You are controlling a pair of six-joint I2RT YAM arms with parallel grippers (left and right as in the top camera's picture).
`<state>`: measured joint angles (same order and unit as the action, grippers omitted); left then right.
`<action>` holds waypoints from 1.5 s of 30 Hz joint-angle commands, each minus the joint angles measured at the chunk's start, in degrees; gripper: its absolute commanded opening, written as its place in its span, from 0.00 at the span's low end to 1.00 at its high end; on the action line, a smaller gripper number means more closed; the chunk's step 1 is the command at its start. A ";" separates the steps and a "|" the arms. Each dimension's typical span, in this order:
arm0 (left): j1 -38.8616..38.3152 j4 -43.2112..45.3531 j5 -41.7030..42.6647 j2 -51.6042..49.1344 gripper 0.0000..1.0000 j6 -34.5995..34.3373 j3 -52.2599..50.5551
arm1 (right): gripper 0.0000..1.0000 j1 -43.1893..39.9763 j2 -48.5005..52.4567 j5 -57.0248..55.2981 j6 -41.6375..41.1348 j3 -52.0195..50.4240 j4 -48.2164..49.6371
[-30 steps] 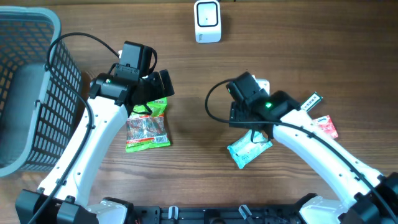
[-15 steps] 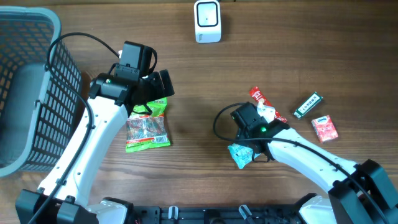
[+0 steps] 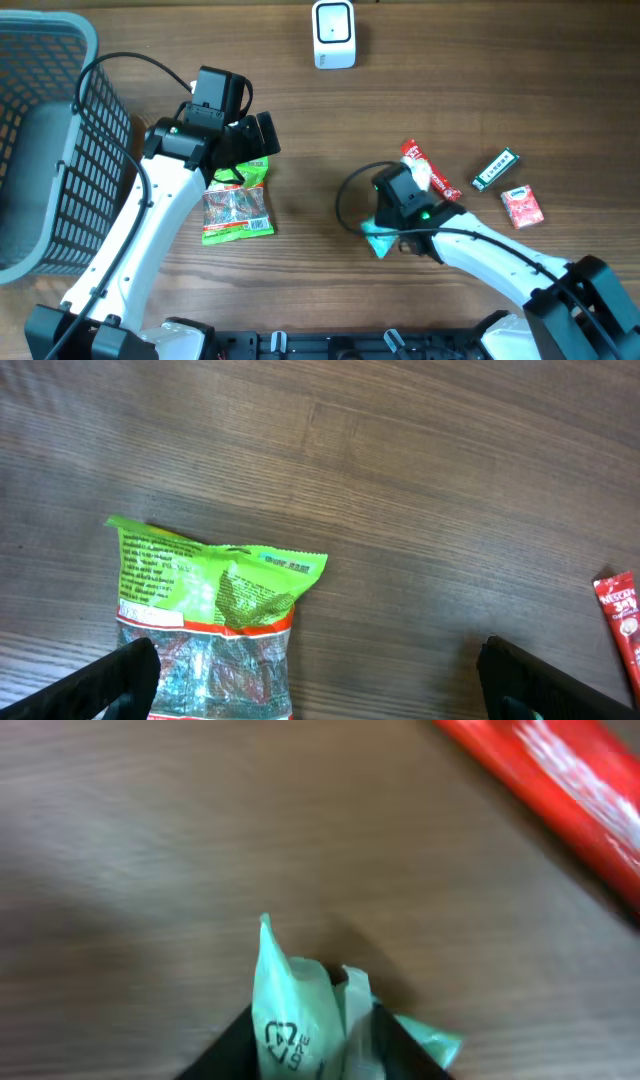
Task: Scan the item barcode
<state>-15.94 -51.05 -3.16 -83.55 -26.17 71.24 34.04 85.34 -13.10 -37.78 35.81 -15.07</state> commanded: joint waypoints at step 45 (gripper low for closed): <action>0.20 -0.04 -0.57 0.68 1.00 0.70 0.00 | 0.66 0.61 -4.85 7.67 24.63 13.46 -10.64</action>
<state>-15.94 -51.18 -3.16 -83.55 -26.17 71.24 34.02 80.44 -8.99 -13.78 48.05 -23.94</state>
